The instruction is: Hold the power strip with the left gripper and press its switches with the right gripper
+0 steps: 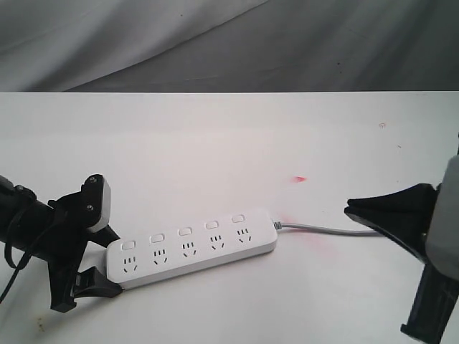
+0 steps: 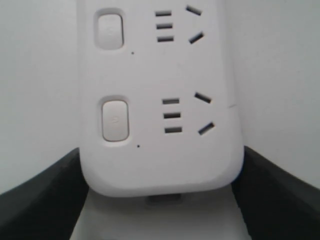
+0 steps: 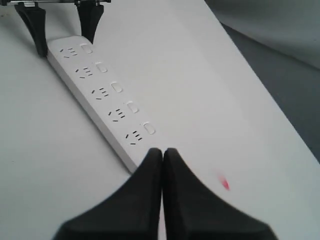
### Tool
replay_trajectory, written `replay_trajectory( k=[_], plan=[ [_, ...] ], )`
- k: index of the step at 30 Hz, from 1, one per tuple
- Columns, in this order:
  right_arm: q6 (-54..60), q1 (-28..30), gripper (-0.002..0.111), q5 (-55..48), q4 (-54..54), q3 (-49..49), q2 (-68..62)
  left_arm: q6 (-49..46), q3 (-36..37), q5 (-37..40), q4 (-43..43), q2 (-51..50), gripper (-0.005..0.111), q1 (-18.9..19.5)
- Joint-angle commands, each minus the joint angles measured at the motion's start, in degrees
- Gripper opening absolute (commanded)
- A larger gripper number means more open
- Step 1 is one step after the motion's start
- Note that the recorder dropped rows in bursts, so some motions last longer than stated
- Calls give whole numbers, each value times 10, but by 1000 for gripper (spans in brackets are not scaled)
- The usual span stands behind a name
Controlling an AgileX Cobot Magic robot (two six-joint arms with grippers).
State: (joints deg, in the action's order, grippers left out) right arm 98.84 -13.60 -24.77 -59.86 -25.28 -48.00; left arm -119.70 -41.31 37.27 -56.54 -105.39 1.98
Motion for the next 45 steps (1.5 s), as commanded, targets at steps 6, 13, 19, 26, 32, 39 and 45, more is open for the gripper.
replay_trajectory(
  k=[6,13,19,26,32,39,45],
  plan=[
    [-128,21,0,173,-32,87,175,-2,-3,2,-4,0,53,-2],
    [-137,164,0,136,-33,133,298,-2,-3,2,-4,0,53,-2],
    [-166,199,0,140,-37,167,331,-2,-3,2,-4,0,53,-2],
    [-193,199,0,149,-46,174,331,-2,-3,2,-4,0,53,-2],
    [-563,199,0,144,284,174,337,-2,-3,2,-4,0,53,-2],
    [-911,199,0,147,549,216,416,-2,-3,2,-4,0,53,-2],
    [-917,199,0,167,548,253,459,-2,-3,2,-4,0,53,-2]
  ],
)
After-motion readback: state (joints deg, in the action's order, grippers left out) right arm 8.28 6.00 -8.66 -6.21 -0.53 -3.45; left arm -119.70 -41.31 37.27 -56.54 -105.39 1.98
